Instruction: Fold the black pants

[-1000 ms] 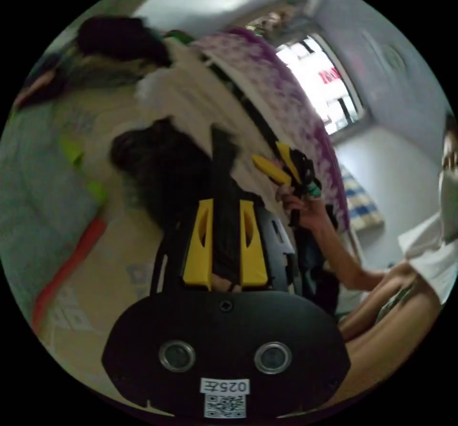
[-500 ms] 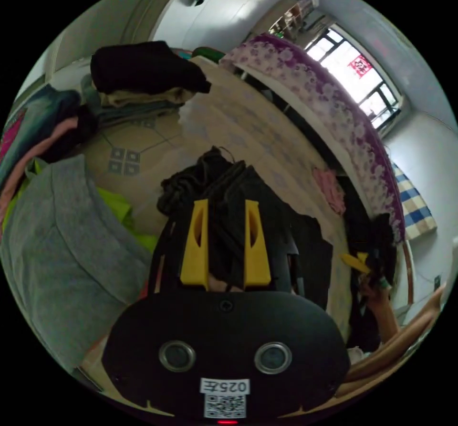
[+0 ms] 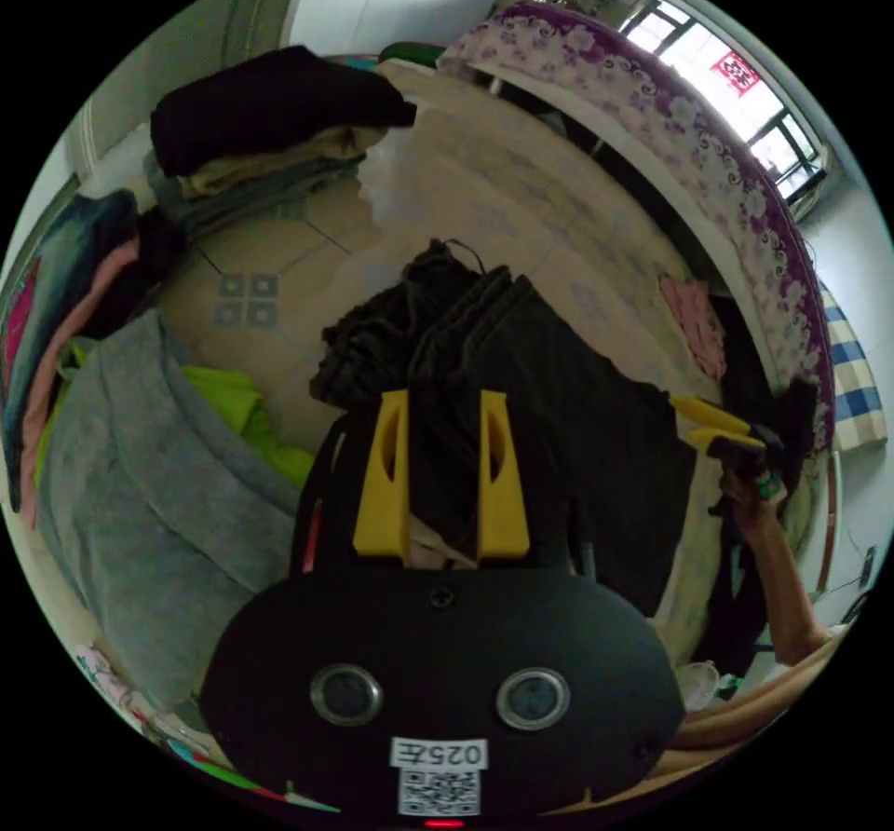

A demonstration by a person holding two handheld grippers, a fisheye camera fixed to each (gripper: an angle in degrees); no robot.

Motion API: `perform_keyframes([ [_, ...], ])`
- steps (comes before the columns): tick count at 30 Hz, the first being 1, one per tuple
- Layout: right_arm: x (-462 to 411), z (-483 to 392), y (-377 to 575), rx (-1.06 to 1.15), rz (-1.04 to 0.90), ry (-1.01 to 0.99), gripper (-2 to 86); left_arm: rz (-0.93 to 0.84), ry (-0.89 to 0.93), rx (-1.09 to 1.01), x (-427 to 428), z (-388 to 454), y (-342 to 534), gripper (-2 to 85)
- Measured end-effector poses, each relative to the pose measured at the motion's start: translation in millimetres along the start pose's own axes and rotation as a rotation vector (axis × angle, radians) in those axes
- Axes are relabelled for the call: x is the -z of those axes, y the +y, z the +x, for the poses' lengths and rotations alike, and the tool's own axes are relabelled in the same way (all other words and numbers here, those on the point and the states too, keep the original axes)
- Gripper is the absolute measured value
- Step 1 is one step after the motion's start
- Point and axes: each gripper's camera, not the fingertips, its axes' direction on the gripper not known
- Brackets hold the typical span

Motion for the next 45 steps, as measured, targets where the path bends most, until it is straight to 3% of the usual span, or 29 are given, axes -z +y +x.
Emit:
perform_keyframes([
  [2,-32,5,-37,0.071,-0.052,-0.037,18.9,-0.078,0.056,0.028,-11,-3,-3,9.3],
  [7,-86,18,-85,0.11,-0.199,-0.1,18.4,-0.015,0.036,0.055,15,4,6,3.1],
  [10,-72,9,-85,0.16,-0.141,-0.126,18.3,0.029,0.099,0.055,63,17,18,-0.1],
  [13,-43,4,-65,0.178,-0.081,-0.086,18.6,0.018,0.049,0.049,68,16,30,-0.1],
  [16,-13,22,-29,0.097,-0.035,-0.048,18.5,-0.043,0.036,0.088,31,-7,40,2.3],
  [19,28,57,28,-0.072,0.029,-0.049,18.2,0.114,0.167,0.127,60,-19,57,5.5],
  [21,58,81,71,-0.212,0.101,-0.046,18.1,0.233,0.125,0.099,88,-14,73,8.5],
  [24,97,124,150,-0.481,0.22,-0.075,18.3,0.26,0.248,-0.155,122,22,93,9.9],
  [28,112,172,239,-0.773,0.359,-0.204,18.6,0.005,0.483,-0.599,102,121,126,11.1],
  [31,105,191,260,-0.817,0.368,-0.258,18.5,-0.137,0.635,-0.828,67,178,157,12.6],
  [36,114,213,259,-0.785,0.362,-0.217,14.1,-0.213,0.503,-0.923,28,217,175,12.8],
  [38,122,224,267,-0.805,0.329,-0.181,9.4,-0.219,0.272,-1.072,13,238,194,12.1],
  [41,138,237,292,-0.819,0.375,-0.232,5.2,-0.132,0.138,-1.133,13,255,210,8.5],
  [45,162,247,333,-0.863,0.453,-0.317,4.2,-0.162,0.226,-1.164,14,261,202,0.0],
])
